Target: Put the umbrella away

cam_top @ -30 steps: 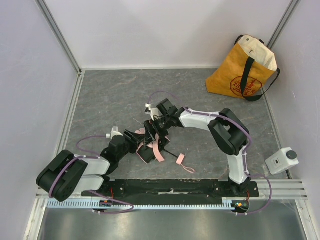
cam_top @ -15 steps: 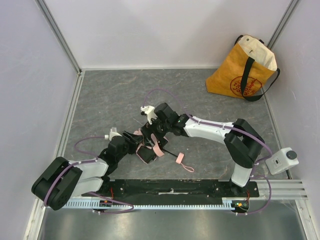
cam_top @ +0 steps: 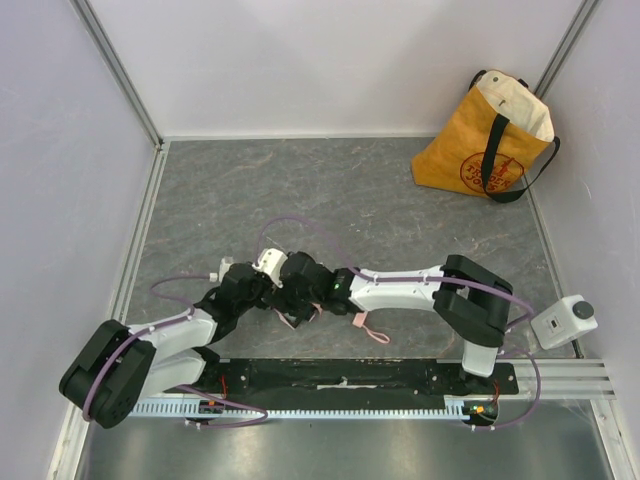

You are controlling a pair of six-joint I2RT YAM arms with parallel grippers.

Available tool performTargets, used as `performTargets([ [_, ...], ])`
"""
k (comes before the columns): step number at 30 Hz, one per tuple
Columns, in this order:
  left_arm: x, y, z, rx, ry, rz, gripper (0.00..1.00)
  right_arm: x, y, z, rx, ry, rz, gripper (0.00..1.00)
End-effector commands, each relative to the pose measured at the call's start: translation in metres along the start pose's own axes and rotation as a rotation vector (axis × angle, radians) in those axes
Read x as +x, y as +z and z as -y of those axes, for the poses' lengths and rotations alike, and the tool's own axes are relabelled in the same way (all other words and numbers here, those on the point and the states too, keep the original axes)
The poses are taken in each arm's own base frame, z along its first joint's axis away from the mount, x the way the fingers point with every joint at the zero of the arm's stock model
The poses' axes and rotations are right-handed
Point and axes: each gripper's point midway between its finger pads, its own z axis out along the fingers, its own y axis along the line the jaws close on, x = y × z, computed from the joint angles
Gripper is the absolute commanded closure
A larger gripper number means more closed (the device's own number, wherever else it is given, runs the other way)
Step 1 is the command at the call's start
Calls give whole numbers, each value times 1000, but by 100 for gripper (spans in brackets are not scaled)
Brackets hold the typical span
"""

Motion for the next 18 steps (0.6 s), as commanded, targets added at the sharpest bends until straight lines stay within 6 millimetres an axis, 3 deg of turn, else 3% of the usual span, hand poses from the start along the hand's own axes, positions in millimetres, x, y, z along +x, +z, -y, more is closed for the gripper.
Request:
performTargets([
  [1, 9, -5, -31, -160, -116, -39, 98, 31, 15, -7, 195, -120, -43, 17],
  [5, 20, -8, -34, -199, -199, -93, 98, 47, 24, 2, 365, -186, -67, 33],
  [7, 22, -10, -35, -208, -211, -104, 98, 59, 26, 3, 367, -183, -79, 37],
  [8, 22, -10, -35, -205, -212, -104, 98, 63, 25, 0, 345, -183, -65, 35],
  [10, 19, -11, -35, -196, -205, -93, 98, 67, 21, -10, 272, -162, -56, 22],
  [12, 17, -11, -34, -187, -193, -79, 98, 68, 14, -15, 235, -155, -57, 20],
  [18, 20, -16, -36, -196, -139, -100, 98, 86, 4, 18, 325, -231, -111, 21],
])
